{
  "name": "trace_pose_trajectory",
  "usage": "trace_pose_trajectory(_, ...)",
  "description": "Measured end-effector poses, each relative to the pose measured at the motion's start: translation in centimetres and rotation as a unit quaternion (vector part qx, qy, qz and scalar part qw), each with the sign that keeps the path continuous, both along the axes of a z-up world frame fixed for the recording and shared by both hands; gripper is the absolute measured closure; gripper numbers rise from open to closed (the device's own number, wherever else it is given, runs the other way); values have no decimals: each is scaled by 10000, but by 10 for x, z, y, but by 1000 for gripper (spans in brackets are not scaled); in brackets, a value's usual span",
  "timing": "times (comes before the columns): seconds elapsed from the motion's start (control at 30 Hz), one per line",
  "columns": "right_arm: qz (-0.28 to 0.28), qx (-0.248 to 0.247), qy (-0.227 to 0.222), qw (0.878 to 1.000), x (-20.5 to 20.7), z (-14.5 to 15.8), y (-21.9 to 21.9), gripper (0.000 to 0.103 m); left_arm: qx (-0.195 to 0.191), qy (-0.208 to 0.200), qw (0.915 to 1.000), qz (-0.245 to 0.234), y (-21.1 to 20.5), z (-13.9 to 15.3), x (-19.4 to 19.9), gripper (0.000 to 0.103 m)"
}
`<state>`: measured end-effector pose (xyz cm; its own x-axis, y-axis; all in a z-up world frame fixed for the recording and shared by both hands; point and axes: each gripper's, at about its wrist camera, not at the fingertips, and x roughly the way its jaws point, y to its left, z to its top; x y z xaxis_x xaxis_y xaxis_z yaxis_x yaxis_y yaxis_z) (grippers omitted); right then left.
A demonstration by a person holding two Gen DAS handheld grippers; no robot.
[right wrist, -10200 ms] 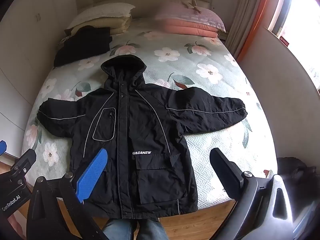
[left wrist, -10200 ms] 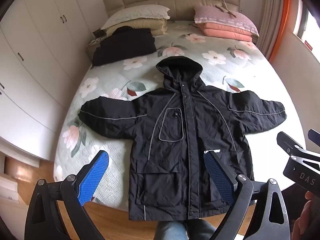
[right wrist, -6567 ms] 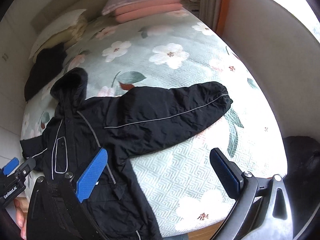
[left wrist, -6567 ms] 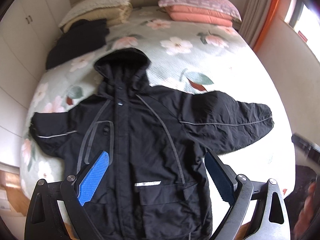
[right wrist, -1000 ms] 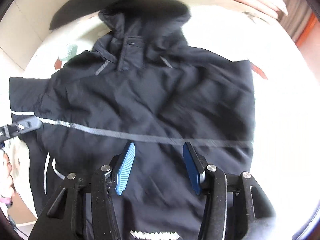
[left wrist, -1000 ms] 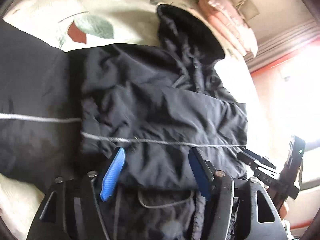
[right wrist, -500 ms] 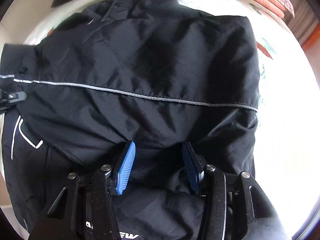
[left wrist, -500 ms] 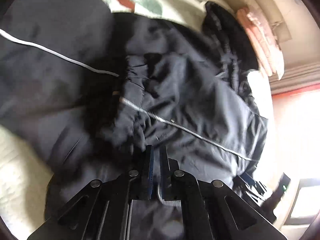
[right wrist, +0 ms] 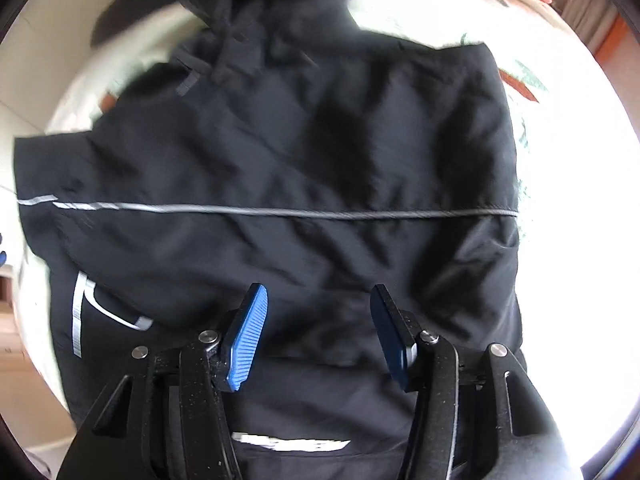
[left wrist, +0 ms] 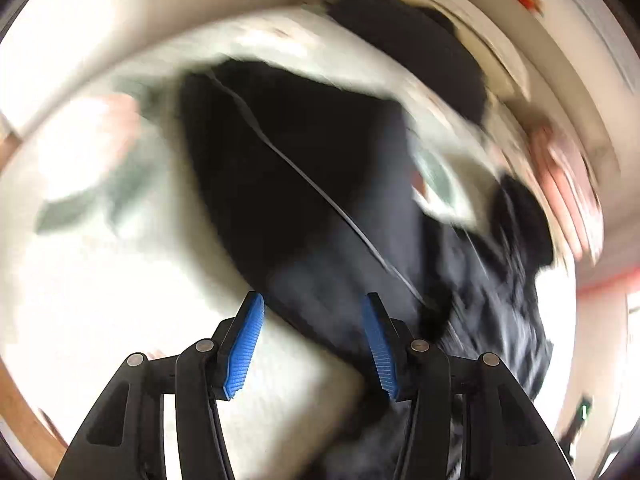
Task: Fold large clothes
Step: 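Lift the other cuff with the left gripper and fold it across the jacket body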
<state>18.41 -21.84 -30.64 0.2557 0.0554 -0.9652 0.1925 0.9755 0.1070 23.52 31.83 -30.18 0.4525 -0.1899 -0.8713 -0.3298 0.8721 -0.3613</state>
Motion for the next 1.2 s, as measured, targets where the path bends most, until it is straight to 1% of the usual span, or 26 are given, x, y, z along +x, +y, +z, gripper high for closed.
trace_pose_trajectory(0.07,20,187,-24,9998,6,6,30,43,-65,-99,9997,226,44,2,18,50)
trace_pose_trajectory(0.17,255,387,-140,9988,21,13,83,43,-173,-43,9990,416,93,-9,50,50)
trace_pose_trajectory(0.27,529,540,-271,9968,42,20,136,43,-347,12,9982,497,121,-27,78,50)
trace_pose_trajectory(0.3,592,580,-314,9961,51,13,151,43,-408,59,9979,507,129,-35,87,50)
trace_pose_trajectory(0.37,698,613,-369,9950,66,13,175,43,-715,124,9959,533,147,-51,104,50)
trace_pose_trajectory(0.4,735,571,-390,9949,73,12,185,43,-827,145,9948,580,147,-59,108,50)
trace_pose_trajectory(0.47,796,445,-391,9951,88,6,200,43,-1153,142,9903,759,162,-74,118,50)
trace_pose_trajectory(0.5,804,401,-383,9952,94,3,205,43,-1216,116,9890,829,161,-80,121,50)
trace_pose_trajectory(0.57,804,357,-327,9956,102,-2,210,43,-1218,22,9869,1059,173,-88,128,50)
trace_pose_trajectory(0.6,793,358,-291,9958,106,-6,212,43,-1278,14,9857,1097,176,-92,132,50)
trace_pose_trajectory(0.67,776,467,-313,9954,111,-11,212,43,-1512,40,9818,1145,183,-105,142,50)
trace_pose_trajectory(0.73,792,689,-402,9937,109,-8,211,43,-1628,45,9802,1128,185,-114,152,50)
trace_pose_trajectory(0.77,789,713,-415,9935,107,-6,211,43,-1678,5,9802,1054,183,-117,158,50)
trace_pose_trajectory(0.8,803,701,-413,9934,110,-10,209,43,-1646,11,9815,978,180,-117,163,50)
trace_pose_trajectory(0.87,835,616,-388,9938,109,-9,210,43,-1507,48,9854,794,174,-118,177,51)
trace_pose_trajectory(0.9,838,602,-388,9939,110,-11,211,43,-1460,36,9864,761,173,-118,180,58)
trace_pose_trajectory(0.93,833,640,-380,9937,115,-15,211,43,-1408,20,9874,724,171,-117,182,72)
trace_pose_trajectory(0.97,810,697,-349,9937,116,-16,210,43,-1310,58,9891,663,167,-117,186,89)
trace_pose_trajectory(1.0,764,745,-322,9938,117,-17,208,43,-1201,38,9905,663,166,-114,183,90)
trace_pose_trajectory(1.07,652,782,-321,9943,125,-18,206,43,-1020,-132,9925,663,163,-98,174,91)
trace_pose_trajectory(1.13,617,677,-387,9950,128,-12,208,43,-759,-469,9931,761,166,-65,147,91)
trace_pose_trajectory(1.2,603,571,-454,9955,131,-8,211,43,-535,-736,9911,966,177,-37,120,90)
